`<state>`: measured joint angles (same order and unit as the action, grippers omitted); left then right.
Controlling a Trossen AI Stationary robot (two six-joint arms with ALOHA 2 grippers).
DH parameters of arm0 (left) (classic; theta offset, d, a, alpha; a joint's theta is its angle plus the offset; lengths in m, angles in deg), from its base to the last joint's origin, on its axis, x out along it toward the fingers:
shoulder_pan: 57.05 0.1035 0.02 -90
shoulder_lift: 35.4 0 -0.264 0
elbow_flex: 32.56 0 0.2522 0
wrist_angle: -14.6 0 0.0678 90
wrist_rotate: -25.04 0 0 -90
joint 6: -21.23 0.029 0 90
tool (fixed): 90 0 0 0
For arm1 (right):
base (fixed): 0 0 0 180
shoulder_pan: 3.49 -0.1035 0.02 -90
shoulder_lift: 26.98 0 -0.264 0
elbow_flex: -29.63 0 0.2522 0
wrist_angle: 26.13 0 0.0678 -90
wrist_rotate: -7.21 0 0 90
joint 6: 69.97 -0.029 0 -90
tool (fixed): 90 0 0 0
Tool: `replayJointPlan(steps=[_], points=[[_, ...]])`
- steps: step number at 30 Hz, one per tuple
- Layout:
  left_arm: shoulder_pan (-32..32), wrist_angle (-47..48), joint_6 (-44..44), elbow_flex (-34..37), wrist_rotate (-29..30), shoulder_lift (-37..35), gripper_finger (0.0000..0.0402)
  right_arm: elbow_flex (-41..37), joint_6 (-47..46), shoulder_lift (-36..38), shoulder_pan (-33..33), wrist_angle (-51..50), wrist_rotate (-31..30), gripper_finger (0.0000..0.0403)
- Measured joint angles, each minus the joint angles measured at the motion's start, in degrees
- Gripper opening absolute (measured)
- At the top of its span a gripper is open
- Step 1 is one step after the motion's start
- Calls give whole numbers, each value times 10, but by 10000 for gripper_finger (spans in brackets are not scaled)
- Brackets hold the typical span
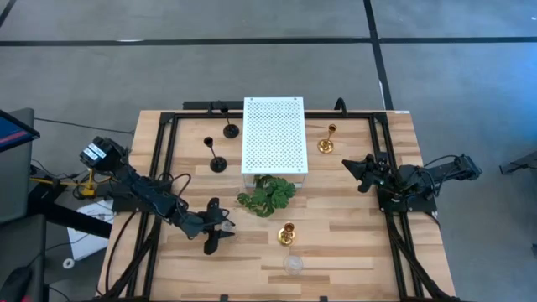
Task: Pick & Place candle stick holders
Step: Put the top transparent candle holder on the shelf
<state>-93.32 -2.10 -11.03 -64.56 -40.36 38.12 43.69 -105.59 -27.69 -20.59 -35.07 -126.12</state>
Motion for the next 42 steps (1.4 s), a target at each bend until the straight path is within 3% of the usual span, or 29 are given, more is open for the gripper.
replayJointPlan(steps=[5,29,37,42], points=[[0,-1,-1,0,-3,-4,126,0,0,0,0,0,0,0],[0,74,-30,2,-7,-135,125,0,0,0,0,0,0,0],[18,261,-9,-80,-4,-196,125,0,0,0,0,0,0,0],[48,327,38,-153,-4,-212,126,0,0,0,0,0,0,0]])
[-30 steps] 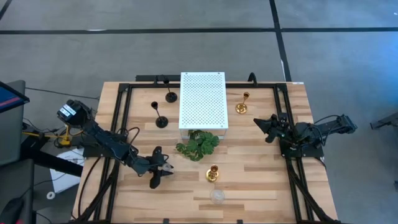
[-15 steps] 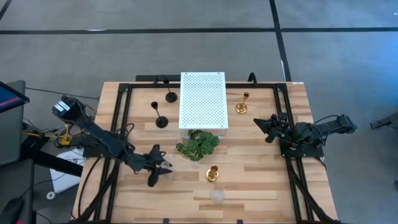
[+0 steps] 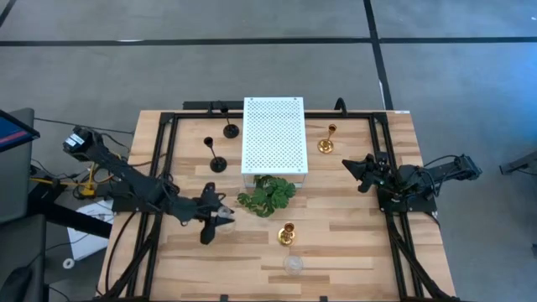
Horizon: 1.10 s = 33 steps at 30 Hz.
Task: Pick & Place candle stick holders
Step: Put the top transparent candle holder on the shelf
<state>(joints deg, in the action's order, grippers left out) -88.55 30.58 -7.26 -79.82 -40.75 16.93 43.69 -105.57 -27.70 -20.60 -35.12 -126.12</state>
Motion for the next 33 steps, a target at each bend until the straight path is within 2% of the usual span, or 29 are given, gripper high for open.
replayJointPlan(steps=[7,18,22,28,33], points=[[61,74,62,-102,5,-2,126,0,0,0,0,0,0,0],[185,80,191,-243,41,6,126,0,0,0,0,3,0,0],[240,72,231,-285,43,34,126,1,0,0,0,2,0,0],[320,51,296,-356,41,116,126,5,0,0,0,5,0,0],[392,46,299,-402,40,184,126,5,1,0,0,4,0,0]])
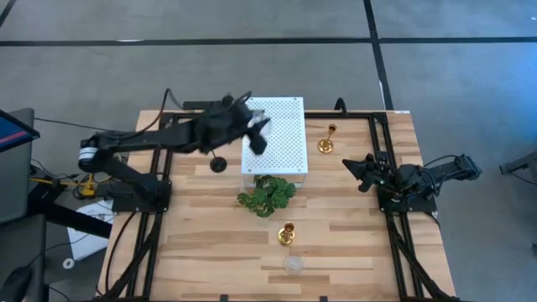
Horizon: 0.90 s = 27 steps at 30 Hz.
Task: Pick & Place candle stick holders
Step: Put the top transparent candle holder on the shelf
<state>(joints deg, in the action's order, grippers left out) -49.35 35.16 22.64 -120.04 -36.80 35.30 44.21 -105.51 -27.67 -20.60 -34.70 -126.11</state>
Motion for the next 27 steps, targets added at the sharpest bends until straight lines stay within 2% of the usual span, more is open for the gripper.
replayJointPlan(steps=[6,11,17,22,27], points=[[61,-17,-8,-28,-2,55,126,1,1,0,0,-1,0,0],[98,-28,-49,-29,-51,85,126,2,1,0,0,-1,0,0],[136,-30,-50,-29,-53,101,126,2,1,0,0,0,0,0],[181,-31,-53,-29,-98,113,126,3,1,0,0,0,0,0],[209,-35,-54,-29,-111,125,126,3,1,0,0,0,-1,0]])
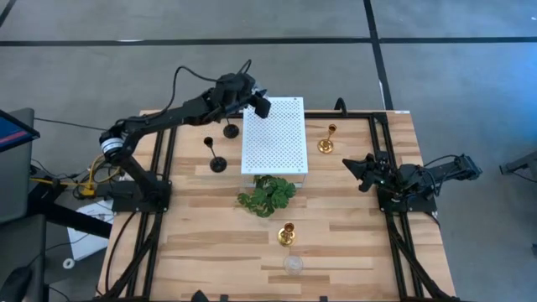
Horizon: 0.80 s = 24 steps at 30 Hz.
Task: Pick & Place candle stick holders
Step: Put the top transparent candle holder on the shelf
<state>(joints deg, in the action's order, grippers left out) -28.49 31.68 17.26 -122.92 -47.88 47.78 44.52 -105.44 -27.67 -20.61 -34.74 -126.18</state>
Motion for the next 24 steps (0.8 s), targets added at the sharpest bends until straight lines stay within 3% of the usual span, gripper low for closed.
replayJointPlan(steps=[6,24], points=[[18,-3,-24,0,-50,16,126,0,0,0,0,0,0,0],[18,-8,-25,0,-48,57,126,0,0,0,0,0,-1,0]])
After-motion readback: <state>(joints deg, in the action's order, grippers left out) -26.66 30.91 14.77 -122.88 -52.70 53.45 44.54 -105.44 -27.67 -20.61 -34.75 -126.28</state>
